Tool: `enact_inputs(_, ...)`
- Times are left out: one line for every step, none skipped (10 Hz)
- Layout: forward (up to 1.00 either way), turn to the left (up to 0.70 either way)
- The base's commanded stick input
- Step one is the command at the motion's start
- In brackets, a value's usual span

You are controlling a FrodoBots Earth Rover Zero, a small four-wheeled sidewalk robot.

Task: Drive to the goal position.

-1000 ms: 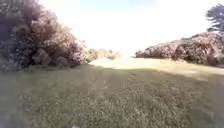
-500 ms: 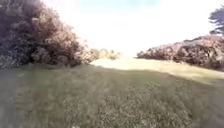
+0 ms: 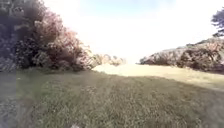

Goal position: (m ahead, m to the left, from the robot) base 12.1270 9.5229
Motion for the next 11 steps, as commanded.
enact_inputs(0.38,0.00)
enact_inputs(0.00,0.00)
enact_inputs(0.00,0.00)
enact_inputs(0.00,0.00)
enact_inputs(0.00,0.00)
enact_inputs(0.00,0.00)
enact_inputs(0.00,0.00)
enact_inputs(0.00,0.00)
enact_inputs(0.00,0.00)
enact_inputs(0.00,0.00)
enact_inputs(0.70,0.00)
